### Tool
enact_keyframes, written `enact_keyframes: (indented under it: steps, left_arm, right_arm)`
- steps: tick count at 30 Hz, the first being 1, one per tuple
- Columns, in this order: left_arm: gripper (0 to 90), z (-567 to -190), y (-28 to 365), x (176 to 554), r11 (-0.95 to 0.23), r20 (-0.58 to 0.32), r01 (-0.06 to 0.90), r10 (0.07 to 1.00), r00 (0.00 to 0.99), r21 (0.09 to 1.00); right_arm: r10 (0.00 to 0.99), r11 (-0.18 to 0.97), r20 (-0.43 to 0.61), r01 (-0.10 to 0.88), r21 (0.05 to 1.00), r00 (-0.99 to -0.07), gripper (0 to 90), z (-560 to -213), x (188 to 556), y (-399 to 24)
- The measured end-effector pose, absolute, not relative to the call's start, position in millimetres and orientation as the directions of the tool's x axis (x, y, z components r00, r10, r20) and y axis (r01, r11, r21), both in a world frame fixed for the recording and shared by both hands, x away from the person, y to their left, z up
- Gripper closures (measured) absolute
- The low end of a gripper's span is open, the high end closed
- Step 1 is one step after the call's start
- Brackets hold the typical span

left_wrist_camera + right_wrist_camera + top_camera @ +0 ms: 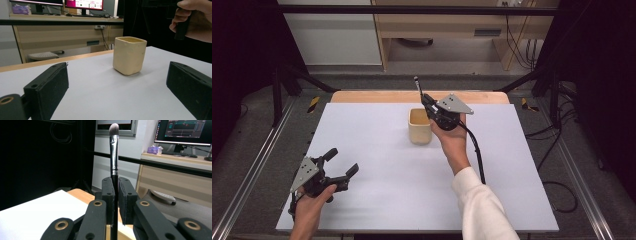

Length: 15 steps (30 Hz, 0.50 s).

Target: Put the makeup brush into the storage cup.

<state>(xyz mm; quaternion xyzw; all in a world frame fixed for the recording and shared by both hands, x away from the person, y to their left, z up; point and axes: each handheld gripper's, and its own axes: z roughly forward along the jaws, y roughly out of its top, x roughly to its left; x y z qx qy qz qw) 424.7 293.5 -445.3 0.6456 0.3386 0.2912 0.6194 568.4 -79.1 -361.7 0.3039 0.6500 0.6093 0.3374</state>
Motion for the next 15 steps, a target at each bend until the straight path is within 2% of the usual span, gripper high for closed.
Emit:
enact_keyframes:
  steps: [15]
  left_arm:
    - [3.6, -444.2, 294.5, 424.0, 0.026, -0.065, 0.073, 0.796, 0.602, 0.997]
  right_arm:
    - [0.815, 0.071, -0.075, -0.030, 0.997, -0.575, 83.6, -365.2, 571.8, -75.0]
